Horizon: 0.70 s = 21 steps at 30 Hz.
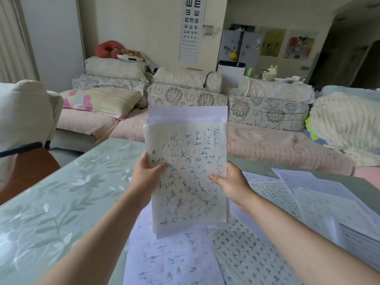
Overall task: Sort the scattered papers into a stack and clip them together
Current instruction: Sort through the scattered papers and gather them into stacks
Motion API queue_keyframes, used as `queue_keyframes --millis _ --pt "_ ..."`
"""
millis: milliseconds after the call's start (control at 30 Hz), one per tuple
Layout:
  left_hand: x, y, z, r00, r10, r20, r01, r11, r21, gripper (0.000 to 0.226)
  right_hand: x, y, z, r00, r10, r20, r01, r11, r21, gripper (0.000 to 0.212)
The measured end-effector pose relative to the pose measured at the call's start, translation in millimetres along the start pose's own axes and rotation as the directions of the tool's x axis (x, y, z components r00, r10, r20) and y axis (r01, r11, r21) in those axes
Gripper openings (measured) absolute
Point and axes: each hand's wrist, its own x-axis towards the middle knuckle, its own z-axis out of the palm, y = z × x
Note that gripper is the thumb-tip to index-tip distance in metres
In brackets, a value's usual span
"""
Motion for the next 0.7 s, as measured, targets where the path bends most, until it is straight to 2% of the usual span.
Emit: queue_keyframes --millis 267,567,700 --pt "-48.0 17.5 83.4 0.991 0.076 0.113 -0.069 0.996 -0.06 0.028 -45.0 -7.5 -86.3 0.975 0.038 -0.221 -0.033 0.999 0.029 0.024" --pt "-78.2 8.7 129.2 0.983 0.082 0.162 -0.082 0.997 -0.007 0.028 -79.6 7.8 -127.4 0.959 0.083 -0.273 -0.08 0.997 0.019 0.032" --pt "-80.6 13.5 131.4 0.983 0.114 0.147 -0.111 0.993 -0.026 0.017 -80.9 2.1 -134.2 0.951 0.078 -0.299 -0.071 0.997 0.036 0.034"
